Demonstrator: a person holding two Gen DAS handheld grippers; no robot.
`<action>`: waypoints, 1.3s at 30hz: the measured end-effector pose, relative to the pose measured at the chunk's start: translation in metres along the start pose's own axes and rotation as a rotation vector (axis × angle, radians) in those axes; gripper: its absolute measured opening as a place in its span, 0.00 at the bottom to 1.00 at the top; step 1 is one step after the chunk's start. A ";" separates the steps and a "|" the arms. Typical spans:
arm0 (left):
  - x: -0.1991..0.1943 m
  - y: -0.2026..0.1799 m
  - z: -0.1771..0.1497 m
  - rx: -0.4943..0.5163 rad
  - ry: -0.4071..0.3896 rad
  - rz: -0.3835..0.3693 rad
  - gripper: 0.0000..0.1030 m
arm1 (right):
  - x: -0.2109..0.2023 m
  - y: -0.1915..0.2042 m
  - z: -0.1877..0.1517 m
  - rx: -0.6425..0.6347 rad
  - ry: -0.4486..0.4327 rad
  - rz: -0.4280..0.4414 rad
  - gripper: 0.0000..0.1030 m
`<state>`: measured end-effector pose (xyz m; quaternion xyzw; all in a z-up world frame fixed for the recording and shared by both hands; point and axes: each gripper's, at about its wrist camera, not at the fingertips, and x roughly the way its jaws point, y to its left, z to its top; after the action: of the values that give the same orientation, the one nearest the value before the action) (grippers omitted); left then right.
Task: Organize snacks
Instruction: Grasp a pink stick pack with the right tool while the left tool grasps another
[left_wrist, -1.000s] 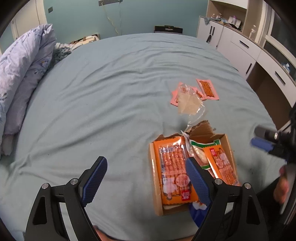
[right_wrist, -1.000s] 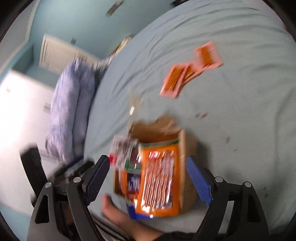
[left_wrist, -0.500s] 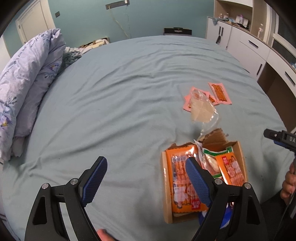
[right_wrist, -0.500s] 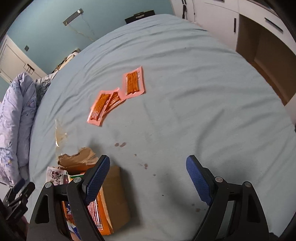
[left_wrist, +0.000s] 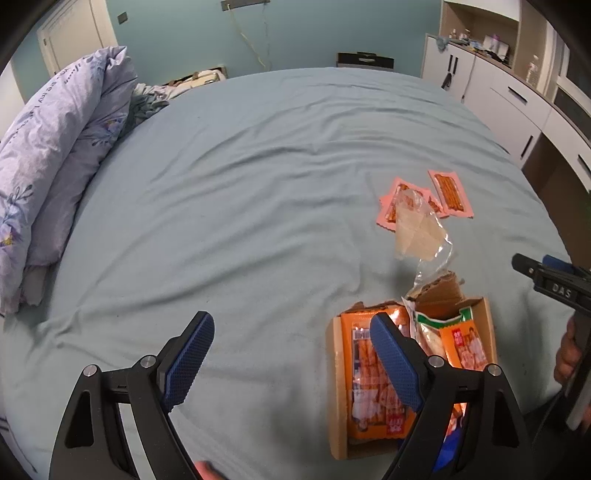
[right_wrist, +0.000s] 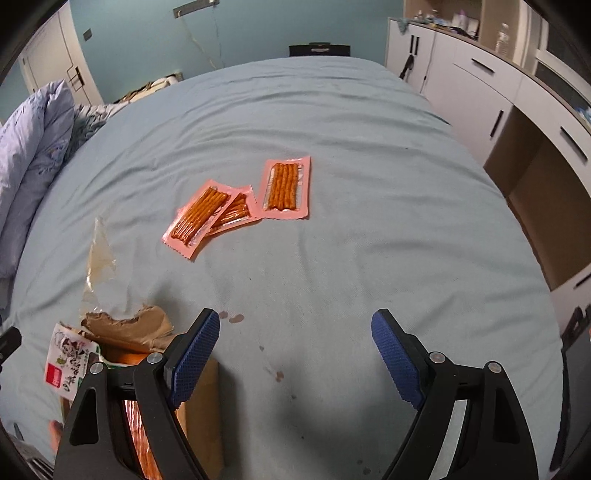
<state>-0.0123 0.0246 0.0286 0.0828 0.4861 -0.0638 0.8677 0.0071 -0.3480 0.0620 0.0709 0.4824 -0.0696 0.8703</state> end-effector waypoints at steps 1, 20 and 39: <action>0.000 0.000 0.001 0.001 -0.002 0.002 0.85 | 0.004 0.000 0.003 -0.003 0.002 -0.001 0.82; 0.017 0.012 0.021 0.018 -0.002 0.045 0.85 | 0.068 -0.006 0.055 0.016 0.034 -0.059 0.82; 0.176 -0.068 0.142 0.392 0.180 -0.119 0.86 | 0.196 0.021 0.124 -0.044 0.116 -0.048 0.82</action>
<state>0.1842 -0.0768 -0.0547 0.2261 0.5437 -0.2005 0.7830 0.2172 -0.3613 -0.0379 0.0441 0.5352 -0.0755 0.8402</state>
